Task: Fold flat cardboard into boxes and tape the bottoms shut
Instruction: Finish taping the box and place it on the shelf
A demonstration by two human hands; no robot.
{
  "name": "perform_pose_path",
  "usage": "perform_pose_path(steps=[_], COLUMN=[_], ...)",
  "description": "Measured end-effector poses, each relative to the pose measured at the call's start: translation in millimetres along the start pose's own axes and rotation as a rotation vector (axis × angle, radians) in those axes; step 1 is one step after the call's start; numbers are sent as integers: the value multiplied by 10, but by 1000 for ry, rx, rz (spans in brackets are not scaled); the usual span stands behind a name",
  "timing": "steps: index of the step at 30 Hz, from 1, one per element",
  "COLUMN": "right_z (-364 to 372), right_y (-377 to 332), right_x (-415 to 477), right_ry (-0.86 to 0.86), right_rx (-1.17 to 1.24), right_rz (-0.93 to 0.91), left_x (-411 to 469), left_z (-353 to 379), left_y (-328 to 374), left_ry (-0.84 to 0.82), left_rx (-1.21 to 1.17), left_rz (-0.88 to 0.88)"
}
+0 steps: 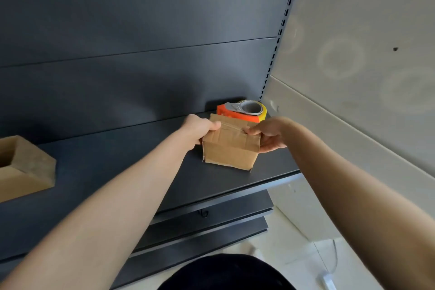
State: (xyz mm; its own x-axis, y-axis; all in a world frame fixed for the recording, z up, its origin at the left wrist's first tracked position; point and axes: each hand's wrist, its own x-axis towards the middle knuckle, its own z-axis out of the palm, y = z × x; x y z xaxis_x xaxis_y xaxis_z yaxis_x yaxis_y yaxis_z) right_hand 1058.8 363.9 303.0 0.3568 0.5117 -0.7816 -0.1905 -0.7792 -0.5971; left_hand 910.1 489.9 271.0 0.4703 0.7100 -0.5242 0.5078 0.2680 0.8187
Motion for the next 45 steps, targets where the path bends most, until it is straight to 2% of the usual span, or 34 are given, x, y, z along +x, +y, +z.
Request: perform_pose_path(steps=[4,6,8,10,14,16,18,20,24,26,31,36,45], right_z=[112,182,244,304,426,465,494,519,548,527,505,706,1759], right_y=[-105,-157,-162,-129,-92,-73,-40,-15,19,38,-1,-122,-261], right_x=[-77,-87,-27,37,106,103,98,86,74,103,146,113,-172], right_ry=[34,177,270,288,178,107,-2,-77,-109,-125,-143,-147,-343], right_rx=[160,96,73,134,277,274,279,289,263,255,261,181,-94], right_rz=[-116,-209,-281,-294,-312,-306,-281,-239,-212,-219,-236,-272,-331], left_x=[-82,-105,-157,-182,-239,-272,-293,-344,-431,-449,-467,-652,-1116], left_z=[-230,-298,-353,-417,-494,-488,-463,-418,-349,-325,-246,-341,-1127], left_y=[24,-17,-79,-177,-405,-479,-556,-610,-654,-637,-688,-753,-1143], left_ry=[74,131,123,85,126,180,214,180,52,68,305,499,854], left_rx=[-146,-166,-219,-253,19,42,-24,-111,-342,-414,-369,-433,-656], left_rz=[63,82,126,136,182,187,181,132,-22,-74,-38,-11,-73])
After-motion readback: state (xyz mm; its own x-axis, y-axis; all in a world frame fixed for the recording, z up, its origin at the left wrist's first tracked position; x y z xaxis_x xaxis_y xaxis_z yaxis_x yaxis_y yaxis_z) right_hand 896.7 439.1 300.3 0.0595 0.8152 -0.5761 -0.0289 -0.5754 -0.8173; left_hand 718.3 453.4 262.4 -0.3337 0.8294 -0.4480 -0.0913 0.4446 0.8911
